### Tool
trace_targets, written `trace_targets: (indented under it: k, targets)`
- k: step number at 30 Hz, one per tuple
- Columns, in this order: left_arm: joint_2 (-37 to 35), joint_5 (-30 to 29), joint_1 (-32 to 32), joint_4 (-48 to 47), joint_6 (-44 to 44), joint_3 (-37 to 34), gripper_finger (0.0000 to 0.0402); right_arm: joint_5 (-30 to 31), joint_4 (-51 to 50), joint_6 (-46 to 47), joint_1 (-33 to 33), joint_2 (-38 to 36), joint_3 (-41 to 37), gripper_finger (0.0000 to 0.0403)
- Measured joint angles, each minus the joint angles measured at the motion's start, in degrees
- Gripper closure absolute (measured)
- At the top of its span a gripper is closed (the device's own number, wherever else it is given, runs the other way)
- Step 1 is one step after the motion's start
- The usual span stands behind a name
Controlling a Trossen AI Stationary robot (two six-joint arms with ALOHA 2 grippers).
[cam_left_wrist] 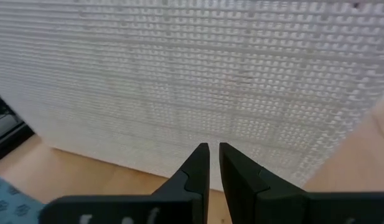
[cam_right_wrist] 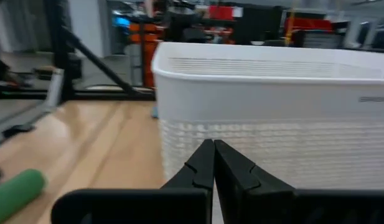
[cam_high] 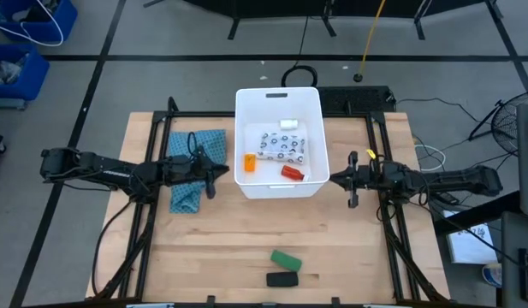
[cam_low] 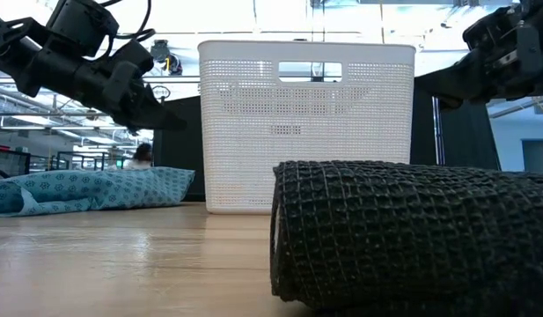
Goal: Pick & place medical supplies in basket/bin
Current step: Put the green rolled bandage in the white bin
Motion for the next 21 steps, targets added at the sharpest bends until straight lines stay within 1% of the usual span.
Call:
trace_targets:
  k: [2, 5, 7, 9, 11, 14, 16, 18, 21]
  targets:
    - [0.0, 1.6, 0.0, 0.0, 0.0, 0.0, 0.036, 0.6, 0.0, -0.5, 0.8, 0.0, 0.0, 0.0403]
    - [0.0, 6.4, -0.7, 0.4, 0.0, 0.0, 0.036, 0.6, -0.1, -0.7, 1.5, 0.0, 0.0, 0.0403]
    - [0.0, 9.9, -2.6, 1.4, -1.0, 0.0, 0.036, 0.5, -0.2, -1.0, 1.5, 0.0, 0.0, 0.0403]
    - [0.0, 10.1, -6.0, 2.1, -2.8, 0.0, 0.036, 0.5, -0.2, -1.6, 1.5, 0.0, 0.0, 0.0403]
    - [0.0, 7.1, -10.6, 1.8, -3.5, 0.0, 0.036, 0.5, -0.2, -1.8, 1.5, 0.0, 0.0, 0.0403]
    - [0.5, -0.9, -17.9, 0.7, -6.3, 1.0, 0.036, 0.5, -0.2, -2.0, 1.5, 0.0, 0.0, 0.0403]
    - [2.3, -6.5, -22.7, 0.9, -8.4, 3.4, 0.036, 0.5, -0.2, -2.2, 1.5, 0.0, 0.0, 0.0403]
    - [5.8, -11.0, -27.8, 0.8, -9.4, 6.8, 0.036, 0.5, -0.2, -2.2, 1.5, 0.0, 0.0, 0.0403]
    - [14.4, -17.3, -33.5, -1.7, -9.9, 14.4, 0.036, 0.5, -0.2, -2.1, 1.5, 0.0, 0.0, 0.0403]
